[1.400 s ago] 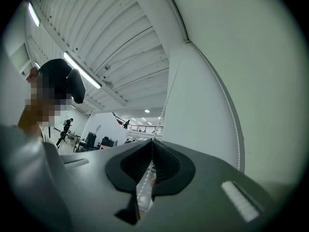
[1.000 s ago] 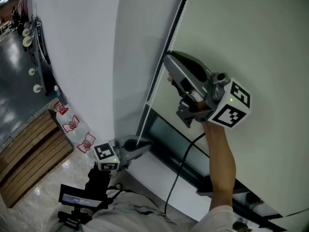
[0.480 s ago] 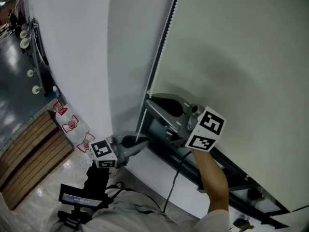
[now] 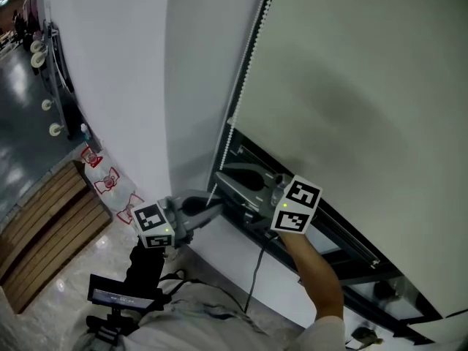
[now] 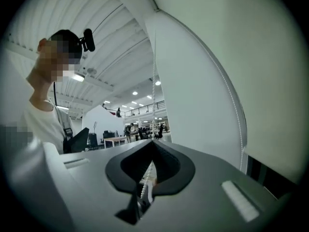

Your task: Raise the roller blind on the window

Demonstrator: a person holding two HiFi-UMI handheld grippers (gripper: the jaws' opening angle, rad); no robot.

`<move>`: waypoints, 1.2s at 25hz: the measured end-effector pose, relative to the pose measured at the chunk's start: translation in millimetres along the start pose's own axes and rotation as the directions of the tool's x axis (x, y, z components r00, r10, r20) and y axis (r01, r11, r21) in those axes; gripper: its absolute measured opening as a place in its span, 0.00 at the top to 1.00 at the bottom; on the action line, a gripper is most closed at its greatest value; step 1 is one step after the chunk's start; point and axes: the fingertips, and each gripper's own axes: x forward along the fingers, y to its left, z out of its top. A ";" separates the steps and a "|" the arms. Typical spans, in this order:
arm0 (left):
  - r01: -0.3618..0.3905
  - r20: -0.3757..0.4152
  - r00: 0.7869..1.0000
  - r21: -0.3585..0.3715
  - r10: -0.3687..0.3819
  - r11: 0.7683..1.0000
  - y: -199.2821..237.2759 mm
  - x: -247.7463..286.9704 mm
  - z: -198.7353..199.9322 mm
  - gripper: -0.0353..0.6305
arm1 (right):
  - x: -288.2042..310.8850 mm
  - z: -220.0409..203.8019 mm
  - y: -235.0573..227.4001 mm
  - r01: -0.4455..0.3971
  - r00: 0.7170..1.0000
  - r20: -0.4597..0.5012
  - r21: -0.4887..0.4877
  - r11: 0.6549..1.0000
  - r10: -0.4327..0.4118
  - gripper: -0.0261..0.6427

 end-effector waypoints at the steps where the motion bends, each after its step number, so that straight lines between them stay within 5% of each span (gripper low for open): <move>1: 0.000 0.001 1.000 0.001 0.000 1.000 -0.1 -0.1 0.7 0.95 | -1.2 2.7 -1.6 -0.001 1.000 0.013 -0.001 1.000 0.001 0.95; 3: 0.004 0.003 1.000 0.004 -0.004 1.000 -1.2 0.2 1.4 0.95 | -1.3 7.3 -1.5 -0.012 1.000 0.016 -0.024 1.000 0.012 0.93; 6: 0.011 0.005 1.000 0.004 -0.011 1.000 -3.3 1.1 1.5 0.95 | 0.1 30.3 3.5 -0.065 0.996 0.059 -0.023 0.998 0.066 0.75; 19: 0.015 -0.005 1.000 0.007 -0.015 1.000 -5.0 3.4 -3.7 0.95 | 9.1 183.6 -4.3 -0.073 0.974 0.195 -0.213 0.974 0.115 0.76; 30: 0.024 -0.011 1.000 -0.002 -0.024 1.000 -5.9 7.0 -3.8 0.95 | 15.6 265.0 7.6 -0.073 0.959 0.237 -0.323 0.943 0.156 0.78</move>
